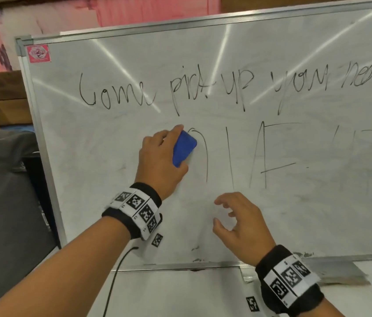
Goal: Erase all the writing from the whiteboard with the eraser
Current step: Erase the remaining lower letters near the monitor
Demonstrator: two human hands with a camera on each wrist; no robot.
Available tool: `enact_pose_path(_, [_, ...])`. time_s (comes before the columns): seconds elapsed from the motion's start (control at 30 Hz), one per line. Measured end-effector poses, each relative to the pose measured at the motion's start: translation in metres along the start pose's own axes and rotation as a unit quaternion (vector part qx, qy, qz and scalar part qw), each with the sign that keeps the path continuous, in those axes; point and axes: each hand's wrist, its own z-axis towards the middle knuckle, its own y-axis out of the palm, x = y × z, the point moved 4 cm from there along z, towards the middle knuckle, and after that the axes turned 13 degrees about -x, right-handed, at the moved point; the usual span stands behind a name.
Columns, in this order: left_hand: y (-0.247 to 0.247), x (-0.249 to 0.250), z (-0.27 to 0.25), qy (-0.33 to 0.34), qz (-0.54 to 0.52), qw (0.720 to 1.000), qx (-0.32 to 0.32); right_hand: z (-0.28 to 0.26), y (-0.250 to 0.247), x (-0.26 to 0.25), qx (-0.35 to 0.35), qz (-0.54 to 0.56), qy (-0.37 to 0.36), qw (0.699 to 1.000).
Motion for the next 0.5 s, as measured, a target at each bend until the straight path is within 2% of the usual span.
enact_pose_path(0.13, [0.001, 0.006, 0.017, 0.024, 0.046, 0.999, 0.005, -0.012, 0.006, 0.021, -0.121, -0.063, 0.038, 0.99])
enact_pose_path(0.23, [0.003, 0.006, 0.024, 0.021, 0.06, 0.998, 0.004, -0.018, 0.013, 0.031, -0.252, -0.137, 0.094, 0.953])
enact_pose_path(0.3, [0.004, 0.004, 0.024, 0.024, 0.067, 0.997, 0.004, -0.023, 0.02, 0.036, -0.307, -0.178, 0.122, 0.927])
enact_pose_path(0.4, [0.004, 0.003, 0.023, 0.027, 0.066, 0.997, 0.006, -0.026, 0.028, 0.039, -0.323, -0.199, 0.13, 0.916])
enact_pose_path(0.5, [0.003, 0.003, 0.023, 0.036, 0.072, 0.997, 0.008, -0.023, 0.028, 0.039, -0.3, -0.192, 0.127, 0.926])
